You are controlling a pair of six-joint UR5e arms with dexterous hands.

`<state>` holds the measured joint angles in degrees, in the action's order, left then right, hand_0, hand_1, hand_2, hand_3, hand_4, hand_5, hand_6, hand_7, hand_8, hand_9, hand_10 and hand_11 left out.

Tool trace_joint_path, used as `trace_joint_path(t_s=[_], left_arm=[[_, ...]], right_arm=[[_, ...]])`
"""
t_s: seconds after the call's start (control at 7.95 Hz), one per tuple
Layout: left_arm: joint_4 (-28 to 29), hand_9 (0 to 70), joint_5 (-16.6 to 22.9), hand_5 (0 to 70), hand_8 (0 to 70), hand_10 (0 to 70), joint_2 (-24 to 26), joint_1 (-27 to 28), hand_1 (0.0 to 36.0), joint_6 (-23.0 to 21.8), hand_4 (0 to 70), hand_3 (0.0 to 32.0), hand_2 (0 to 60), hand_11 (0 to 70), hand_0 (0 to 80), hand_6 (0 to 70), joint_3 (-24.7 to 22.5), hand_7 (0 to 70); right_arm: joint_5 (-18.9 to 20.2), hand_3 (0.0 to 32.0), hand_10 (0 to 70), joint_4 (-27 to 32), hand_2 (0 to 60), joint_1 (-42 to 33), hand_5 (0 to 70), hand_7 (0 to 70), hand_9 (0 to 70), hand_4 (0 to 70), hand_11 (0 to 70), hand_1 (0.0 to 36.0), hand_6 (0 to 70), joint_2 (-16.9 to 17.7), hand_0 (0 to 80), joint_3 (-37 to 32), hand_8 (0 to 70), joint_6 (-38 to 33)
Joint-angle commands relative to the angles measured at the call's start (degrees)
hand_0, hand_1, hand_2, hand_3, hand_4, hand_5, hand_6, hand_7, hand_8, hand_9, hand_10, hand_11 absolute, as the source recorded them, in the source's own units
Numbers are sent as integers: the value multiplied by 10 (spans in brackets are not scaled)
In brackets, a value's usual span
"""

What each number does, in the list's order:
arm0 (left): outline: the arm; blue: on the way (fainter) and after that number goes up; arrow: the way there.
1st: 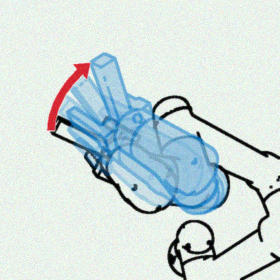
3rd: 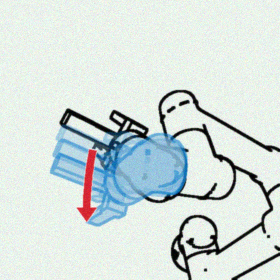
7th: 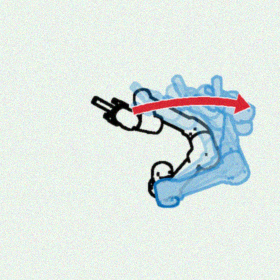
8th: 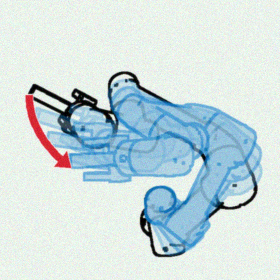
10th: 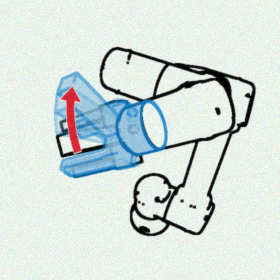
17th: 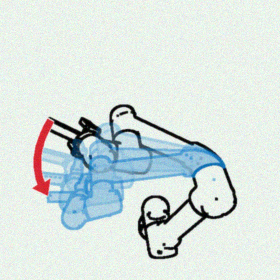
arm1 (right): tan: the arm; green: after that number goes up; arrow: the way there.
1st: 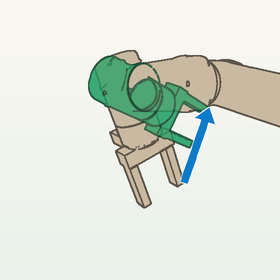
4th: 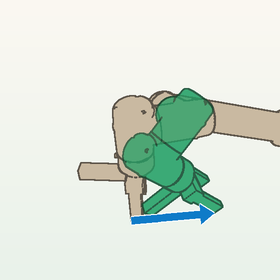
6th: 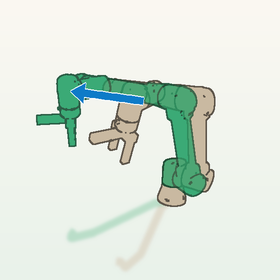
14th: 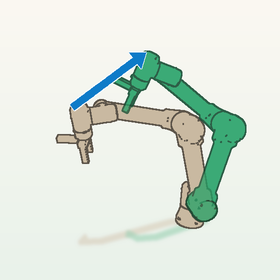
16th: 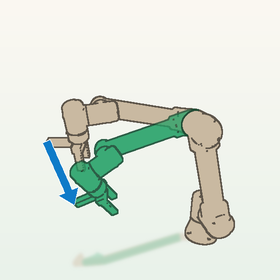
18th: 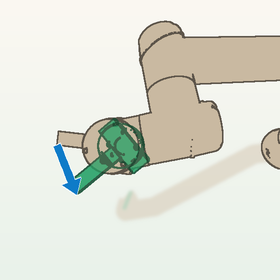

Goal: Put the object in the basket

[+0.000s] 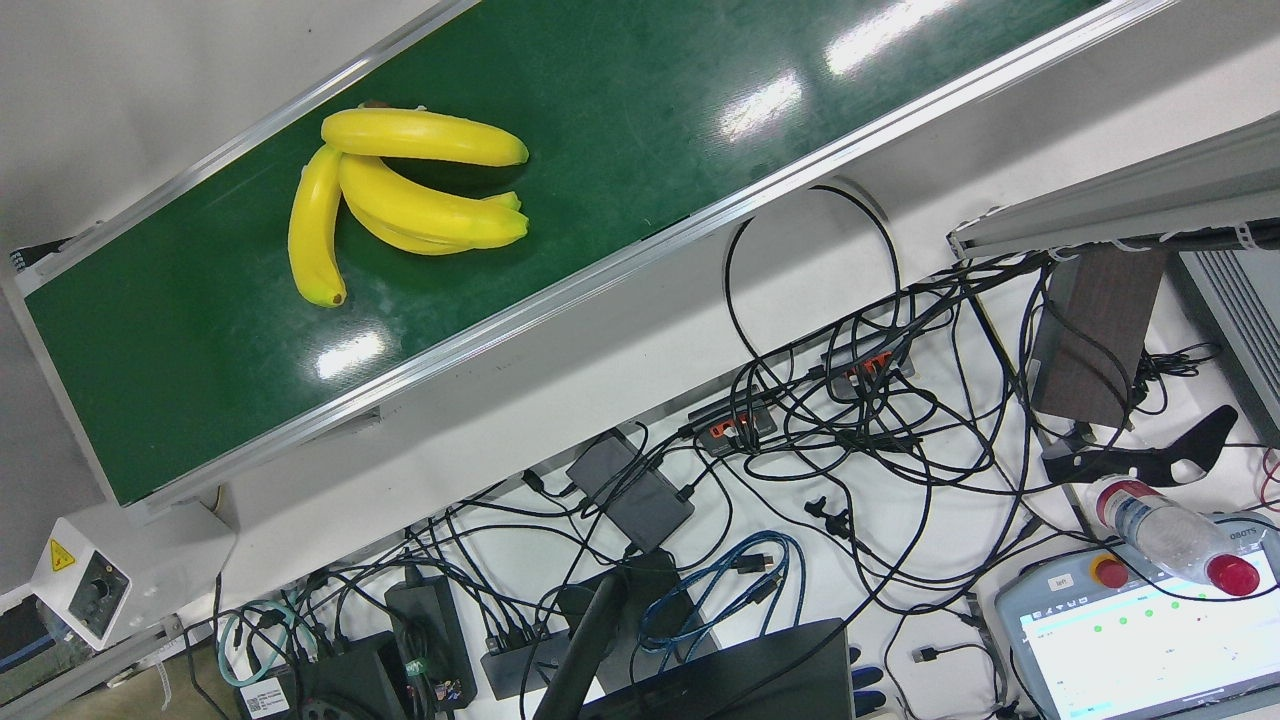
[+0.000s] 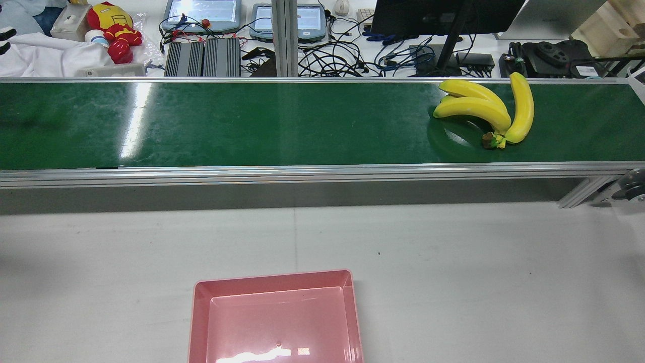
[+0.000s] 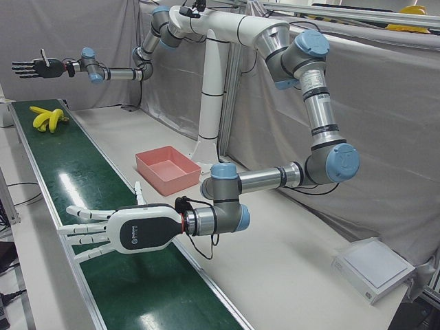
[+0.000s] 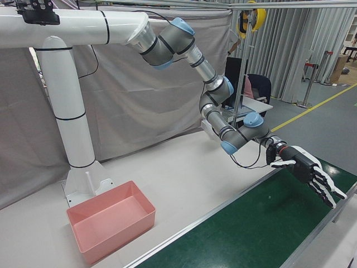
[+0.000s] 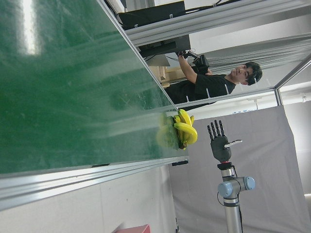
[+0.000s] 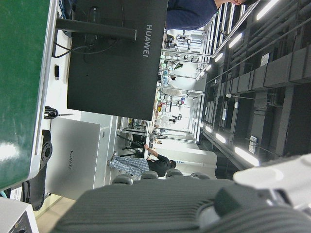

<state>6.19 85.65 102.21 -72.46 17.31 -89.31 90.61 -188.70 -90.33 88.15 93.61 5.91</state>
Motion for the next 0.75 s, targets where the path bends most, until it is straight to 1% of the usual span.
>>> trace_joint_path(t_s=[0.0,0.25,0.38,0.5,0.63], left_arm=[[0,85,0,178,84,22,0,-2,110,3,88,118,0,48,519,6,0,57],[0,85,1,172,83,22,0,-4,113,4,76,128,0,48,520,6,0,57],[0,82,1,174,82,23,0,-3,125,3,73,136,0,51,532,4,0,56],[0,84,2,177,83,27,0,-3,148,1,80,134,0,59,553,1,-1,58],[0,81,4,179,78,31,0,-5,148,-1,86,130,0,65,556,0,-1,56]], right_arm=[[0,0,0,0,0,1,0,0,0,0,0,0,0,0,0,0,0,0],[0,0,0,0,0,0,0,0,0,0,0,0,0,0,0,0,0,0],[0,0,0,0,0,0,0,0,0,0,0,0,0,0,0,0,0,0],[0,0,0,0,0,0,0,0,0,0,0,0,0,0,0,1,0,0],[0,0,0,0,0,0,0,0,0,0,0,0,0,0,0,1,0,0]])
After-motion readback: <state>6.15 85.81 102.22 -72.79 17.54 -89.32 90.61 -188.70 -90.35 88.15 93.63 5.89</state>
